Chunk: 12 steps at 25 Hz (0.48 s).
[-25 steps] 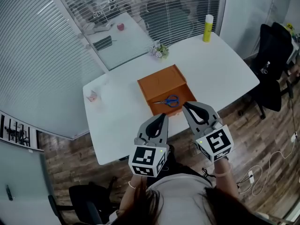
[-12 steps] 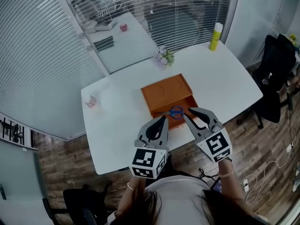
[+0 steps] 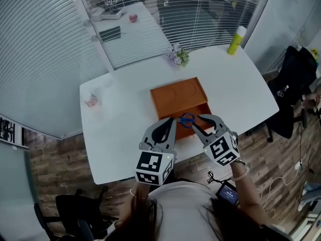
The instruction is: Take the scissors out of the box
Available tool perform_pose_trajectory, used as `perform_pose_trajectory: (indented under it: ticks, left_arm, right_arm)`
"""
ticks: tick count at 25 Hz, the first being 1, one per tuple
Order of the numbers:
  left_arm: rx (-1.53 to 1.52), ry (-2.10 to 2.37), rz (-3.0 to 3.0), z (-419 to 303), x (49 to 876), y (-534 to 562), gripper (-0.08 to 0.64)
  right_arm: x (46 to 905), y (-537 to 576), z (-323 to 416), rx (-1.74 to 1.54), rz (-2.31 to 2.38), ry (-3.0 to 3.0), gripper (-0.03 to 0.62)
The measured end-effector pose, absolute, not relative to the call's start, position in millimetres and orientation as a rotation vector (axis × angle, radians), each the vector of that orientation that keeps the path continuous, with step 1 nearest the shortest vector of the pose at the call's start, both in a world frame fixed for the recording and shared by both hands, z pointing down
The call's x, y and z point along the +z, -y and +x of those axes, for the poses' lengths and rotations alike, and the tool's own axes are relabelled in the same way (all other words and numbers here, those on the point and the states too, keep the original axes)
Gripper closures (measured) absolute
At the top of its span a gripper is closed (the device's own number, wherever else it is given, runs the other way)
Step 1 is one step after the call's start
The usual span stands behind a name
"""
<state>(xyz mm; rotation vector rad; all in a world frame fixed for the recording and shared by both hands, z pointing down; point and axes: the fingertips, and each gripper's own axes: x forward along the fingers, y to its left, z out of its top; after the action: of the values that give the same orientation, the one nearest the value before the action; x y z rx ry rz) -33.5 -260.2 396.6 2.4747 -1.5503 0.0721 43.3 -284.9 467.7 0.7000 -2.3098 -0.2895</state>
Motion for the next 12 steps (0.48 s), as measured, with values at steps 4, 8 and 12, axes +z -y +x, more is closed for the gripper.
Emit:
perform_pose_trajectory:
  ticks: [4, 8, 12]
  left_arm:
    - [0.07, 1.548, 2.457, -39, 404, 267, 0.543]
    - [0.063, 1.522, 2.434, -38, 413, 272, 0.543]
    - [0.064, 1.502, 2.429, -39, 419, 275, 0.543]
  right_arm:
    - [489, 291, 39, -0.261, 0.637, 2.281, 0.448]
    - [509, 299, 38, -0.244, 0.594, 2.243, 0.445]
    - [528, 306, 35, -0.223, 0.53, 2.215, 0.44]
